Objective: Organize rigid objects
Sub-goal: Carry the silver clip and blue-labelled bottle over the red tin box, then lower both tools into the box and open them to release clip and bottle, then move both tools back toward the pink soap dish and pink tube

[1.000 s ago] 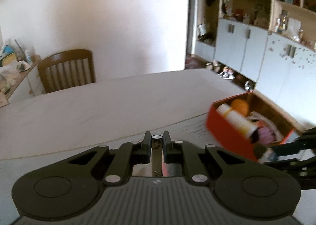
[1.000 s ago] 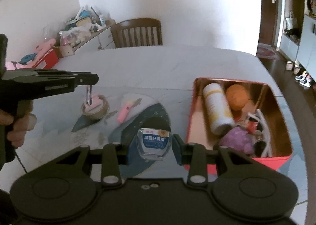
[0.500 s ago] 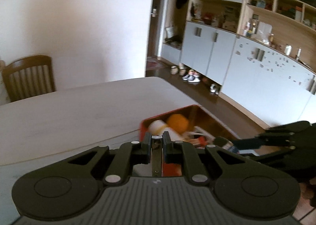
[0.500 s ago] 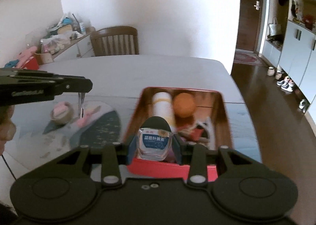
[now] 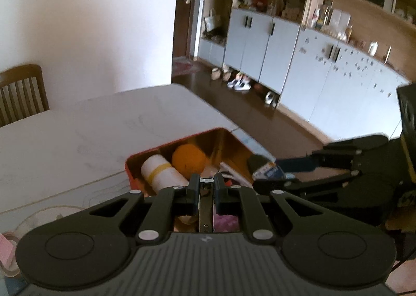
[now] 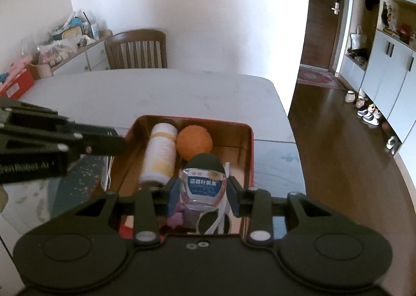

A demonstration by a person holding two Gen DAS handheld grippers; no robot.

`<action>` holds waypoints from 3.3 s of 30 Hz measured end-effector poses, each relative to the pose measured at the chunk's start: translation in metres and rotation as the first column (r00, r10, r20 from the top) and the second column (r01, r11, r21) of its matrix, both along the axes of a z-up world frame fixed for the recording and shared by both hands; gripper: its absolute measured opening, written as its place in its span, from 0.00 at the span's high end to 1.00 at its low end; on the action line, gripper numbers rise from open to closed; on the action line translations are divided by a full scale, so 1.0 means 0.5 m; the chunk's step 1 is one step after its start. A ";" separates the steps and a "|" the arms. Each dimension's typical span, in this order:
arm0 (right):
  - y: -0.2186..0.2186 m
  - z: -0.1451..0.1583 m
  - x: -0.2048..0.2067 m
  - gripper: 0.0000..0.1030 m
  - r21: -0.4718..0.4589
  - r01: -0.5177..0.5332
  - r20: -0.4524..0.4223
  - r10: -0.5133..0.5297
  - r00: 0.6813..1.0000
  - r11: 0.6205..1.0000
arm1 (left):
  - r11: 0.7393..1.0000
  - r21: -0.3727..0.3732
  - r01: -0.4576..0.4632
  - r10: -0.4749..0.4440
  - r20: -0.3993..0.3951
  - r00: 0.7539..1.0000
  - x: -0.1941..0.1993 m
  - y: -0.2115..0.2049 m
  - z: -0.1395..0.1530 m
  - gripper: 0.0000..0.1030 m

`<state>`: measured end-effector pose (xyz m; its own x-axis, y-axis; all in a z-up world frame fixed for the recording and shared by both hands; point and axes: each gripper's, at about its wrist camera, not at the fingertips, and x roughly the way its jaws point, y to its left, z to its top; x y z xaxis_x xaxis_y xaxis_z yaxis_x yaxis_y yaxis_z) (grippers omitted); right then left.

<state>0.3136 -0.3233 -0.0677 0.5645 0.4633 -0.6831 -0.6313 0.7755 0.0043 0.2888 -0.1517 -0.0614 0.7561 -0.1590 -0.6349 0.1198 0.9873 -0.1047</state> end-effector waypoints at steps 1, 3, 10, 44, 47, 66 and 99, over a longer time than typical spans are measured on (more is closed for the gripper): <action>0.005 -0.006 0.006 0.64 -0.009 -0.014 -0.003 0.014 1.000 1.000 | 1.000 0.008 0.000 0.000 -0.015 1.000 0.009 -0.005 -0.008 0.90; 0.011 -0.015 0.016 0.64 -0.031 -0.031 -0.001 0.031 1.000 0.999 | 1.000 0.027 -0.009 0.010 -0.036 0.999 0.021 -0.011 -0.023 0.90; 0.032 -0.045 0.052 0.64 -0.087 -0.101 -0.022 0.099 0.995 0.991 | 0.998 0.054 -0.029 0.034 -0.100 0.994 0.045 -0.015 -0.066 0.90; -0.012 -0.006 0.019 0.59 -0.005 -0.086 -0.056 0.086 0.995 0.996 | 0.998 0.064 -0.023 0.035 -0.193 0.981 0.055 -0.025 -0.108 0.88; -0.018 0.011 0.006 0.59 0.025 -0.069 -0.061 0.071 0.996 0.997 | 1.000 0.026 -0.010 0.014 -0.173 0.985 0.037 -0.022 -0.091 0.78; 0.060 0.071 -0.101 0.38 0.112 -0.064 -0.023 0.067 0.998 0.992 | 0.997 0.027 -0.066 0.066 -0.003 0.998 -0.112 0.096 0.018 0.48; 0.404 -0.005 -0.184 0.00 0.051 -0.036 -0.044 0.039 0.998 0.998 | 0.963 0.090 -0.253 0.255 -0.012 0.967 -0.220 0.474 -0.076 0.20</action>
